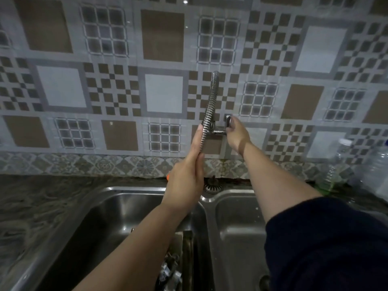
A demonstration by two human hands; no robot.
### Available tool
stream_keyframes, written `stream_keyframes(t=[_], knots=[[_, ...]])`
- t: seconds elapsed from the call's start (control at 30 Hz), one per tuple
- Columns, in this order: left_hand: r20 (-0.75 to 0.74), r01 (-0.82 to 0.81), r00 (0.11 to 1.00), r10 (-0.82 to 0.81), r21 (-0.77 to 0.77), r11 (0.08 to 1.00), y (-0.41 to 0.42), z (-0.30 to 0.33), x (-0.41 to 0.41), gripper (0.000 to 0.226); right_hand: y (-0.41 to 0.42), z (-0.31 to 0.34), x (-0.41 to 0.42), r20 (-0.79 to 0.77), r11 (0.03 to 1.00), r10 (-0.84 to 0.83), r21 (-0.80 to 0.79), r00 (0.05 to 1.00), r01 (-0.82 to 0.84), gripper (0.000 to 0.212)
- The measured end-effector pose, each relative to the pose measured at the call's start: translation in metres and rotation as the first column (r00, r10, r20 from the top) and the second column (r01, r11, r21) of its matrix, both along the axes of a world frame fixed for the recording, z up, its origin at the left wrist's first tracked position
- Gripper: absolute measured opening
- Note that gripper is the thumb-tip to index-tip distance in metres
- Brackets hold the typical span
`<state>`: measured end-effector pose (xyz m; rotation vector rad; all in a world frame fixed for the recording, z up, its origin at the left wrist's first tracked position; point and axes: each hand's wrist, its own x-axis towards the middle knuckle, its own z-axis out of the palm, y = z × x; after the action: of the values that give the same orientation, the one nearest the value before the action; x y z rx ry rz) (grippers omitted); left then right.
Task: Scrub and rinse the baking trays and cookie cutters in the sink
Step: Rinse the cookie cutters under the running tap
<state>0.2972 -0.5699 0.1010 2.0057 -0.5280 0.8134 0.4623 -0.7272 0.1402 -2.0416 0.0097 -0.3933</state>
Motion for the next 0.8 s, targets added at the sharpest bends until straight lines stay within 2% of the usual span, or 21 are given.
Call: stream_keyframes(t=[0.1, 0.23, 0.4, 0.53, 0.67, 0.8], knots=[[0.000, -0.005, 1.000, 0.005, -0.037, 0.999, -0.001, 0.000, 0.005, 0.057, 0.004, 0.003, 0.026, 0.055, 0.998, -0.045, 0.041, 0.998, 0.043, 0.054], [-0.015, 0.020, 1.000, -0.022, -0.089, 0.996, -0.002, 0.005, 0.006, 0.056, -0.001, -0.001, 0.043, 0.166, 0.984, -0.107, 0.160, 0.980, 0.080, 0.044], [-0.068, 0.048, 0.996, -0.057, -0.135, 0.990, -0.004, 0.010, 0.005, 0.055, -0.008, -0.006, 0.032, 0.241, 0.978, -0.083, 0.204, 0.967, 0.033, 0.037], [-0.097, 0.056, 0.993, -0.073, -0.168, 0.984, -0.005, 0.011, 0.003, 0.055, -0.013, -0.013, 0.021, 0.296, 0.990, -0.086, 0.129, 0.951, 0.049, 0.026], [-0.152, 0.079, 0.982, -0.111, -0.203, 0.976, -0.006, 0.018, -0.009, 0.053, -0.023, -0.024, 0.007, 0.279, 0.999, -0.042, 0.003, 0.959, 0.043, 0.015], [-0.242, 0.095, 0.958, -0.156, -0.246, 0.965, 0.000, 0.029, -0.023, 0.054, -0.025, -0.026, -0.023, 0.172, 0.979, 0.035, -0.203, 0.985, 0.000, 0.027]])
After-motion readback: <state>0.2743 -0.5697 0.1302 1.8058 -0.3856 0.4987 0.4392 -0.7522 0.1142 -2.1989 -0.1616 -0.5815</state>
